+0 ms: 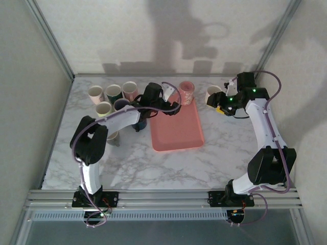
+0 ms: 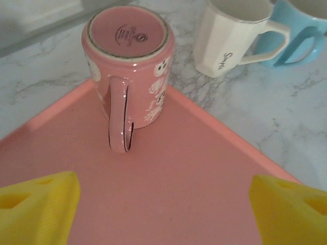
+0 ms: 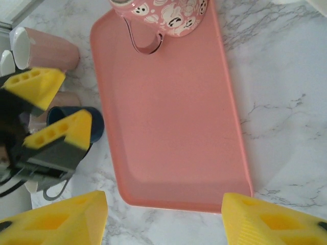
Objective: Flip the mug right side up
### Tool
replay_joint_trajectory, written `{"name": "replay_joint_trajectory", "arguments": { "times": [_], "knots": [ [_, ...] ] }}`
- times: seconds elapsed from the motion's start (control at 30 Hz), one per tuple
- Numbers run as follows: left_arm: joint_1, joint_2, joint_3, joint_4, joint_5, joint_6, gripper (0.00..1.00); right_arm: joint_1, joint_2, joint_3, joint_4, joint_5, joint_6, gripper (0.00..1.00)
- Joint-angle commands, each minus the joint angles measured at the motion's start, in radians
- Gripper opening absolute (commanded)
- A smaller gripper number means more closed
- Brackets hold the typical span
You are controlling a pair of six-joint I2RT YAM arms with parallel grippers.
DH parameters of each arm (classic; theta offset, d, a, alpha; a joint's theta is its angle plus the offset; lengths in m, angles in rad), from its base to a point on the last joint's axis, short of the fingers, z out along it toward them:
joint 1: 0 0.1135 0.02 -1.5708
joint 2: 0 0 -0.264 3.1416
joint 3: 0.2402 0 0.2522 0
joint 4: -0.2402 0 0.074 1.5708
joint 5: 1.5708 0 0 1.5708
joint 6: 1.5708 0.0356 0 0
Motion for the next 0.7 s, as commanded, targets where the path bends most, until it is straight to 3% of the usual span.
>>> {"name": "replay_joint_trajectory", "arguments": {
  "times": [0.0, 0.53, 0.67],
  "knots": [
    [0.031, 0.073, 0.086, -0.049, 0.031, 0.009, 0.86, -0.001, 0.007, -0.021, 0.031, -0.041, 0.019, 0.62],
    [0.047, 0.324, 0.32, -0.068, 0.007, 0.064, 0.84, -0.003, 0.046, -0.058, 0.088, -0.088, 0.036, 0.62],
    [0.047, 0.375, 0.38, -0.089, 0.016, 0.072, 0.79, -0.003, 0.044, -0.059, 0.09, -0.092, 0.038, 0.62]
  ]
}}
